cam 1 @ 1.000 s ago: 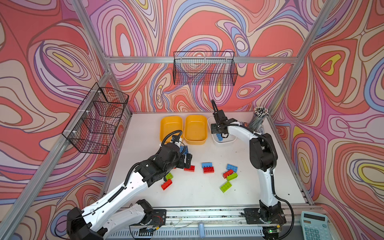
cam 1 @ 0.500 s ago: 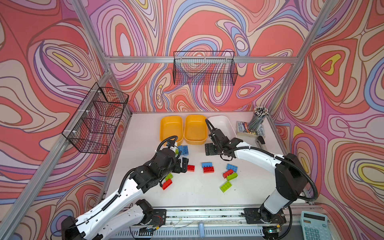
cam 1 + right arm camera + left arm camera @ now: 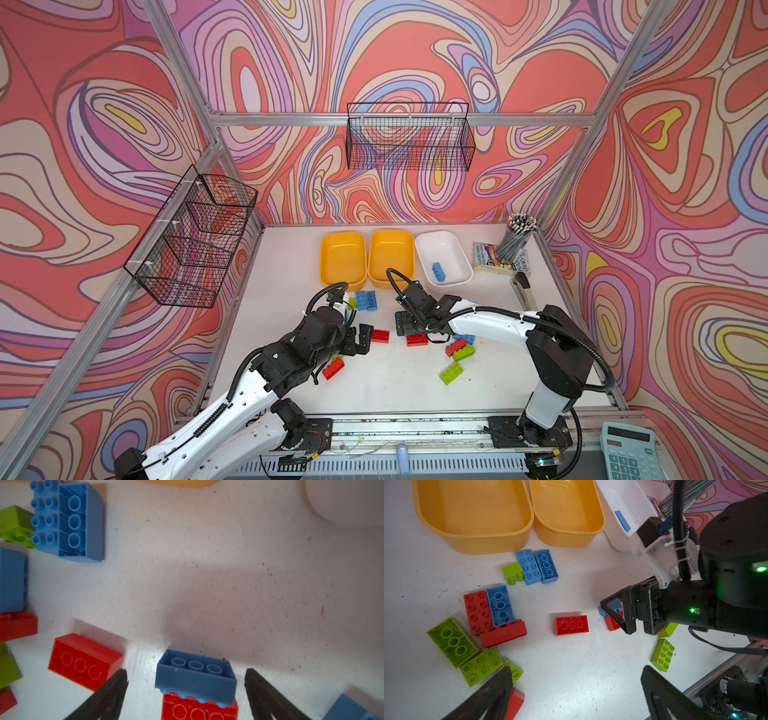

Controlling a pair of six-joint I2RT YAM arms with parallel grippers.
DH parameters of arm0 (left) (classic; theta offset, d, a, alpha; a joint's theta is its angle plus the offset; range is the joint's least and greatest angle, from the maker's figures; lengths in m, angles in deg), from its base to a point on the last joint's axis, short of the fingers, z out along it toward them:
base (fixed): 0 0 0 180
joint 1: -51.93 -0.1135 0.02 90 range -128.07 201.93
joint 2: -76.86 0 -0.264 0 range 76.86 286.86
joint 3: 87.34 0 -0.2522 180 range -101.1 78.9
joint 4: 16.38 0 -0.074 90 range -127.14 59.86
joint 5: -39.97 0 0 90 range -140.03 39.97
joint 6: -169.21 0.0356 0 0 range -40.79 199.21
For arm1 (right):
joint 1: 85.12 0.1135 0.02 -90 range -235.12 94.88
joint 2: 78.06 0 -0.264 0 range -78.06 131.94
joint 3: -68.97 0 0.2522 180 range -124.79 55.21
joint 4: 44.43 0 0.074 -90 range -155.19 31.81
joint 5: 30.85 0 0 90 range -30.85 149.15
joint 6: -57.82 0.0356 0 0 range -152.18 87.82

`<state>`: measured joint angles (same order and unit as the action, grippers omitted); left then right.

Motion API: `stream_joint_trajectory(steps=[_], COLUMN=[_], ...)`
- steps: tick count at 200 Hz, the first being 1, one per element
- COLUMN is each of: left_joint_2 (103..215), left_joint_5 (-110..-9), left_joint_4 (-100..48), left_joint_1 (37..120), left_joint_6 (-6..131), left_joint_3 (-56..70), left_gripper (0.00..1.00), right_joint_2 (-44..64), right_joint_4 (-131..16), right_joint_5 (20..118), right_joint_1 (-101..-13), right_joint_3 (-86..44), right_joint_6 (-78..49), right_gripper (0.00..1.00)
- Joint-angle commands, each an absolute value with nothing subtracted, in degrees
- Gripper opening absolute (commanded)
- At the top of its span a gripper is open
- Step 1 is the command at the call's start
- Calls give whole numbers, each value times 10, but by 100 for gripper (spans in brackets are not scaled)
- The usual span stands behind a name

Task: Sort the legos into containers by color
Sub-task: 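Move the right gripper to a blue brick on a red brick and grasp it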

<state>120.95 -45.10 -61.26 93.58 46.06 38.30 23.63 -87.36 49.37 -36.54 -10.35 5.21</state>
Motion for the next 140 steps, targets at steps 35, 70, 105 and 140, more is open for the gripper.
stream_joint_trajectory(steps=[35, 70, 105, 140], left_joint_2=[1205, 1214, 1218, 1228], left_joint_5=[-451, -451, -447, -446], left_joint_4=[-623, -621, -619, -612], left_joint_1=[938, 938, 938, 937], left_joint_6=[451, 453, 451, 456], left_joint_3=[394, 394, 394, 386], left_gripper=[100, 100, 100, 100], right_joint_2=[275, 292, 289, 265], right_joint_4=[-878, -878, -892, -920], right_joint_5=[488, 489, 479, 449], right_joint_1=[-363, -363, -363, -363], right_joint_3=[-111, -114, -125, -159], right_joint_6=[77, 76, 73, 54], right_gripper=[90, 78, 58, 53])
